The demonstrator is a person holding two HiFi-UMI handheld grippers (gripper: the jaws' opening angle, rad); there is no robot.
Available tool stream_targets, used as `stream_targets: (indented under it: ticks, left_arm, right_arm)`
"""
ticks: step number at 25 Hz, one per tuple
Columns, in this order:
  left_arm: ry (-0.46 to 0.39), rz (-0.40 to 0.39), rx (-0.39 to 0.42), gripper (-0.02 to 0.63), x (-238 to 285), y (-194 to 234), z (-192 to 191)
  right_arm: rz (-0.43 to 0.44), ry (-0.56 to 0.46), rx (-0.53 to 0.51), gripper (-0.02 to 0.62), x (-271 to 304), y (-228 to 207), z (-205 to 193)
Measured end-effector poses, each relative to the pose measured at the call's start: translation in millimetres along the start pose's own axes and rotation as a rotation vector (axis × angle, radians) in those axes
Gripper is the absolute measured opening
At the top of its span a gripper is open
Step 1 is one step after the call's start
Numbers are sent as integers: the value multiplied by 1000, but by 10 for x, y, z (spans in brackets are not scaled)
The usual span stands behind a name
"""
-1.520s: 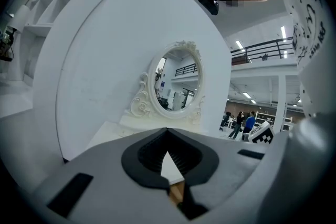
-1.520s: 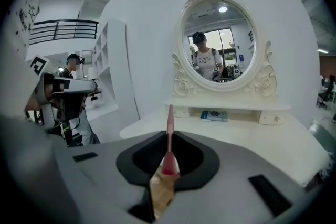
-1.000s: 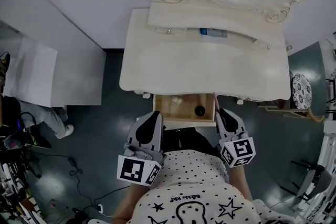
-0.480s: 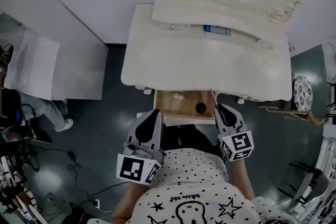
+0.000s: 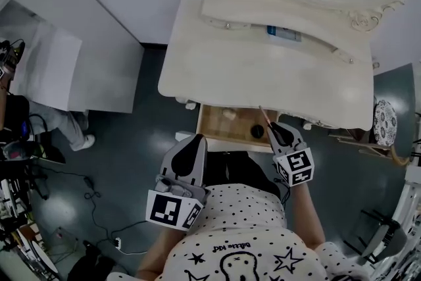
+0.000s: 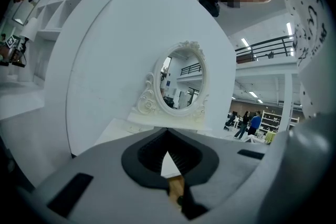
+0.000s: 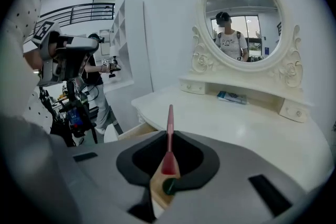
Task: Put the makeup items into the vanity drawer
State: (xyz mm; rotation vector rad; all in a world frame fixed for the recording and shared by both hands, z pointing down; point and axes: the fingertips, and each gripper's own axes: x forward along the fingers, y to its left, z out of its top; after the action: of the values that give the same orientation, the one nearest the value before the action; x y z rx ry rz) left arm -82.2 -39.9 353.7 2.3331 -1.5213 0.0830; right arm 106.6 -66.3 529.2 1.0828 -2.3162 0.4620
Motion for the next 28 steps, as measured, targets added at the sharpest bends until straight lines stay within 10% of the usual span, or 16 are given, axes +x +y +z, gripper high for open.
stream_targets:
  ticks: [28]
  left_arm:
    - [38,74,-16,-5,61,80,-101]
  right_arm:
    - [184,381,-219,49,1144,-58,-1075]
